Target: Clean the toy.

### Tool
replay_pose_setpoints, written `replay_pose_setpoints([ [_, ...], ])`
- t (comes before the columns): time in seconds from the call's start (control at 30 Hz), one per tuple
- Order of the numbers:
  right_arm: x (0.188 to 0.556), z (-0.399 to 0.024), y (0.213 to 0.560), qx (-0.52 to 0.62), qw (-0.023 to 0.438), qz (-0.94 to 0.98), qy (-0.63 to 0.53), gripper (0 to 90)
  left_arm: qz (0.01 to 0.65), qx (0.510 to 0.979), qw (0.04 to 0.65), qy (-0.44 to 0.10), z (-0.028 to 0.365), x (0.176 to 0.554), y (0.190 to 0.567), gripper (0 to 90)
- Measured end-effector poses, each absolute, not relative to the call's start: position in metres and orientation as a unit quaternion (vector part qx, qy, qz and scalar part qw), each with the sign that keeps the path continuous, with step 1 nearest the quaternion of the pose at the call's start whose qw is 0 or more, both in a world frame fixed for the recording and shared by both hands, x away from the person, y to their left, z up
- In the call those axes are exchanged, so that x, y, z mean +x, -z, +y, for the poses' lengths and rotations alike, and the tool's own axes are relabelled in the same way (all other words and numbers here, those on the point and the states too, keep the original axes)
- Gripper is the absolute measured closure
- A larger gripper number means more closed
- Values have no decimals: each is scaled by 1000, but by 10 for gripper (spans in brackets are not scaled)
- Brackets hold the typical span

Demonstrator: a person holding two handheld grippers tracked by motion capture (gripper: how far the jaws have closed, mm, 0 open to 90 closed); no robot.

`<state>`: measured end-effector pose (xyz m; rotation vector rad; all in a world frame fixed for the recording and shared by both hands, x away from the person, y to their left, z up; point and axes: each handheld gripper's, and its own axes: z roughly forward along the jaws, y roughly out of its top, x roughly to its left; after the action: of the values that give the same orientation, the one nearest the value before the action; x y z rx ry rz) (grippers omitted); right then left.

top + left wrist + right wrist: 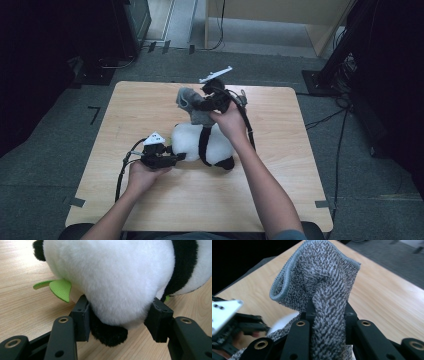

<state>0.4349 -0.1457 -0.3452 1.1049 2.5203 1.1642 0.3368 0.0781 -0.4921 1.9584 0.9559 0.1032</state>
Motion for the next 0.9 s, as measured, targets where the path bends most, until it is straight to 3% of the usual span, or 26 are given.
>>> replay_pose_setpoints([
  [0.23, 440, -105, 368, 351, 25, 854, -383, 746, 389, 797, 461, -42, 78, 337, 492, 453],
  [0.37, 445, -96, 391, 351, 44, 878, -323, 744, 392, 797, 458, -39, 78, 337, 492, 455],
  [0.47, 455, -111, 403, 374, 23, 865, -333, 743, 396, 796, 456, -36, 78, 338, 492, 456],
  [0.7, 466, -151, 412, 414, 47, 862, -289, 740, 399, 796, 453, -36, 77, 338, 491, 460],
  [0.9, 473, -193, 425, 466, 9, 833, -299, 720, 396, 797, 455, -37, 75, 338, 492, 460],
])
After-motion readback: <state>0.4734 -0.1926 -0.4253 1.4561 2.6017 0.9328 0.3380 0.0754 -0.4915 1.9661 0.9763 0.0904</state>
